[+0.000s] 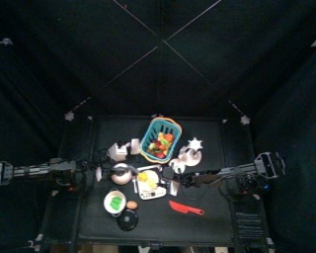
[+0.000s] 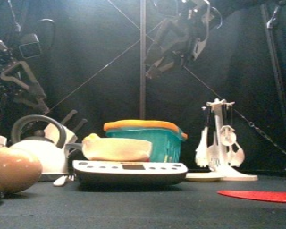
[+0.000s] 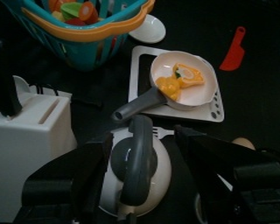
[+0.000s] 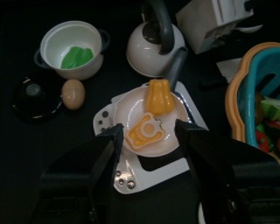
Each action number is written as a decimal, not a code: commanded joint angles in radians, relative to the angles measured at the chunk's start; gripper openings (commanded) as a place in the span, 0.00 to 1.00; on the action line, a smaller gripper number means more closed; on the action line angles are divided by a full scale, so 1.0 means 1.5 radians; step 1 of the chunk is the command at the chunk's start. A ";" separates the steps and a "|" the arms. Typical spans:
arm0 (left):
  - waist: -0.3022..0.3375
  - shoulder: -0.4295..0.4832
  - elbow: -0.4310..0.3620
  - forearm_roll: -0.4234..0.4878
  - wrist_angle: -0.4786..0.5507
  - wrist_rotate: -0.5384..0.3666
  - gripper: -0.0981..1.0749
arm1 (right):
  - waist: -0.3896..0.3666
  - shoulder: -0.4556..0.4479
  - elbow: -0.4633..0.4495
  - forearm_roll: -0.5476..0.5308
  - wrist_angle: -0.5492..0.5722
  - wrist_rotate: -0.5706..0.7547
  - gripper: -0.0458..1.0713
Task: Grab pan
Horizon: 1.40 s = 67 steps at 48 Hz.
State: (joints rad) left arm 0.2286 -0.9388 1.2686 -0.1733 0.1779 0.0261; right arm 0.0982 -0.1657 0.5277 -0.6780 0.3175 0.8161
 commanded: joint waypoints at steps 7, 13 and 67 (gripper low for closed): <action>-0.043 0.002 -0.015 0.000 -0.098 -0.001 0.87 | 0.000 -0.028 0.021 0.038 0.011 0.001 0.81; -0.091 0.013 -0.014 0.000 -0.155 -0.002 0.87 | -0.001 -0.033 0.053 0.087 0.011 0.001 0.80; -0.208 0.161 -0.037 -0.051 -0.235 -0.005 0.87 | 0.001 0.007 0.097 0.180 0.011 0.000 0.80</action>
State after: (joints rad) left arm -0.0798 -0.6980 1.2333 -0.2470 -0.1764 0.0169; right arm 0.0997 -0.1488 0.7072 -0.4157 0.3375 0.8176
